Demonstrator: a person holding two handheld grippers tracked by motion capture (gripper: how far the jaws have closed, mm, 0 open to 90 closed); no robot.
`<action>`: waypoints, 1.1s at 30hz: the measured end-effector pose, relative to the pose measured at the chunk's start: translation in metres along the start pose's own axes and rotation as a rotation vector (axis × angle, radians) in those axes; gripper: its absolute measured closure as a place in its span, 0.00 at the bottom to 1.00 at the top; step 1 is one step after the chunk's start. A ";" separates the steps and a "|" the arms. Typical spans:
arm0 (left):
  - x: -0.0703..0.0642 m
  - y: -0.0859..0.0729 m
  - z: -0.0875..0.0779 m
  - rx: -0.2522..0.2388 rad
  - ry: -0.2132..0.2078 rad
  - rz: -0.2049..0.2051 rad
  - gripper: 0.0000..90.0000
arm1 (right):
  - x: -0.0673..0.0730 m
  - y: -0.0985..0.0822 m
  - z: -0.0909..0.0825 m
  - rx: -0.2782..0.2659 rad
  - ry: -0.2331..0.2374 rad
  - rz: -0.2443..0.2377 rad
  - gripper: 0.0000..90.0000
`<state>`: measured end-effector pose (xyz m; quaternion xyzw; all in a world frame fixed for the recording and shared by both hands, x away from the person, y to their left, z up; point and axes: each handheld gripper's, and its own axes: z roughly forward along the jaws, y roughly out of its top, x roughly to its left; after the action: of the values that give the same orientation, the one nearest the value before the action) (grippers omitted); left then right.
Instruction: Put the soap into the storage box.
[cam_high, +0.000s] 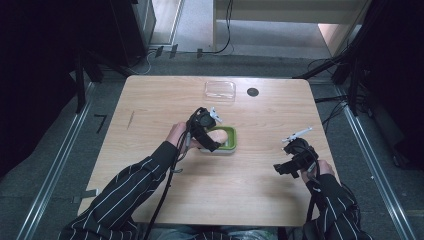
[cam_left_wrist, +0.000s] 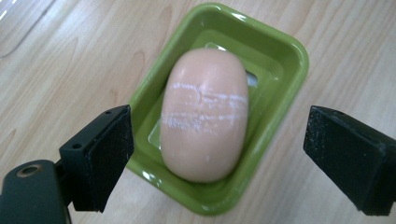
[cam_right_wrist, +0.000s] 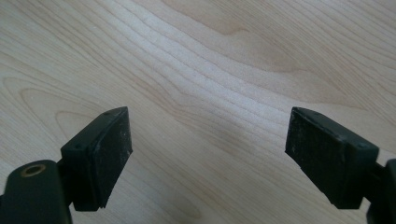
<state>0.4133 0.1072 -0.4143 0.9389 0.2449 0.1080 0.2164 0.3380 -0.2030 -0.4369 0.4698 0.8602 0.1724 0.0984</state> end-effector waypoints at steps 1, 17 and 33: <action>-0.001 -0.001 -0.002 0.002 -0.001 0.001 0.11 | 0.000 0.000 0.000 0.000 0.000 0.000 0.17; -0.006 -0.023 -0.021 0.021 -0.007 -0.022 0.10 | 0.001 0.000 0.000 0.000 -0.003 0.002 0.17; -0.012 -0.051 -0.025 0.063 -0.005 -0.036 0.09 | 0.001 -0.001 0.000 -0.001 -0.001 0.002 0.17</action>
<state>0.3742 0.1500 -0.4169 0.9409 0.2647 0.0940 0.1894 0.3372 -0.2027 -0.4368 0.4705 0.8596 0.1729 0.0988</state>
